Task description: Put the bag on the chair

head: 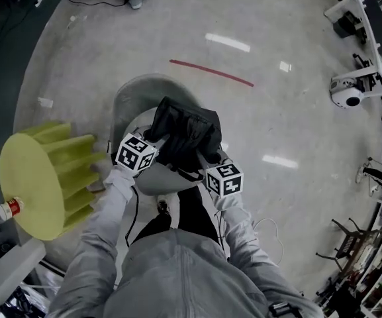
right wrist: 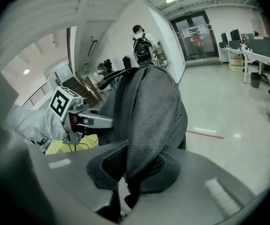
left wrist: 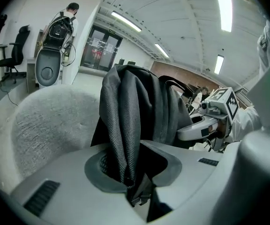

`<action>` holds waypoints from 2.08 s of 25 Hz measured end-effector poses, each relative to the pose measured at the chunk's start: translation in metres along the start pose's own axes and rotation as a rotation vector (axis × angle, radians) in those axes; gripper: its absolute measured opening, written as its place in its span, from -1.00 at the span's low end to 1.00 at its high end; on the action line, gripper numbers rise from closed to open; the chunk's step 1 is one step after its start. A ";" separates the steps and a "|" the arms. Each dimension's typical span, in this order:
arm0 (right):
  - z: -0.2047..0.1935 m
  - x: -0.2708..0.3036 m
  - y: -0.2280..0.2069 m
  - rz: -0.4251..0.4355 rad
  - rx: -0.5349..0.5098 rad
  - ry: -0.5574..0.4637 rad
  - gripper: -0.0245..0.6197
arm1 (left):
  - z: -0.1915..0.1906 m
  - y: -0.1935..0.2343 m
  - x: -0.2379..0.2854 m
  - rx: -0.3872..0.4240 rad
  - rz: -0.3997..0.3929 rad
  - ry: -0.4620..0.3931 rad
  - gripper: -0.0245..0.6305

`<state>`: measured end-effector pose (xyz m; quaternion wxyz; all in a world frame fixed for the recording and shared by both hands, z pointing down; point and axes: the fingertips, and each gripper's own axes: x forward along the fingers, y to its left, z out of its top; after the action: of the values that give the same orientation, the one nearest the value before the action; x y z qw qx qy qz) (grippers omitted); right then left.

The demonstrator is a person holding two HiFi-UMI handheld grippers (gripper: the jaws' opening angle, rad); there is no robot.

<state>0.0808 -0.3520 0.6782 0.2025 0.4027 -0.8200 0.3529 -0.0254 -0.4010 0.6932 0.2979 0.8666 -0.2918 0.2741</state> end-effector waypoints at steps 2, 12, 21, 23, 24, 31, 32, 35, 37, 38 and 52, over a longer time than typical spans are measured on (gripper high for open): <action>-0.004 0.011 -0.009 0.002 0.012 0.022 -0.77 | -0.002 0.009 0.013 0.000 -0.001 0.015 -0.68; -0.035 0.057 -0.035 -0.008 0.074 0.160 -0.77 | -0.037 0.047 0.059 -0.004 0.065 0.171 -0.62; -0.035 0.062 -0.064 -0.066 0.169 0.180 -0.57 | -0.043 0.062 0.068 -0.038 0.119 0.175 -0.29; -0.035 0.056 -0.066 -0.082 0.162 0.177 -0.50 | -0.048 0.069 0.060 -0.043 0.163 0.173 -0.21; -0.036 0.052 -0.066 -0.091 0.155 0.174 -0.48 | -0.052 0.071 0.055 -0.048 0.179 0.171 -0.17; -0.046 0.010 -0.050 -0.126 0.165 0.126 -0.48 | -0.072 0.073 -0.002 -0.087 0.238 0.125 -0.08; -0.045 0.002 -0.046 -0.123 0.161 0.109 -0.48 | -0.072 0.070 -0.011 -0.085 0.244 0.110 -0.08; -0.034 -0.020 -0.032 -0.098 0.148 0.038 -0.48 | -0.068 0.060 -0.038 -0.065 0.261 0.048 -0.08; -0.024 -0.036 -0.020 -0.103 0.114 -0.014 -0.50 | -0.064 0.051 -0.059 -0.046 0.268 -0.006 -0.08; -0.018 -0.045 -0.012 -0.108 0.091 -0.040 -0.51 | -0.061 0.046 -0.071 -0.036 0.268 -0.034 -0.08; 0.059 -0.187 0.116 -0.179 -0.156 -0.392 -0.89 | 0.027 -0.082 -0.247 0.234 0.242 -0.488 -0.58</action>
<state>0.0962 -0.2492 0.4751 0.1004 0.5176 -0.8296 0.1839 -0.1302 -0.2810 0.4852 0.0820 0.8942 -0.4226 0.1229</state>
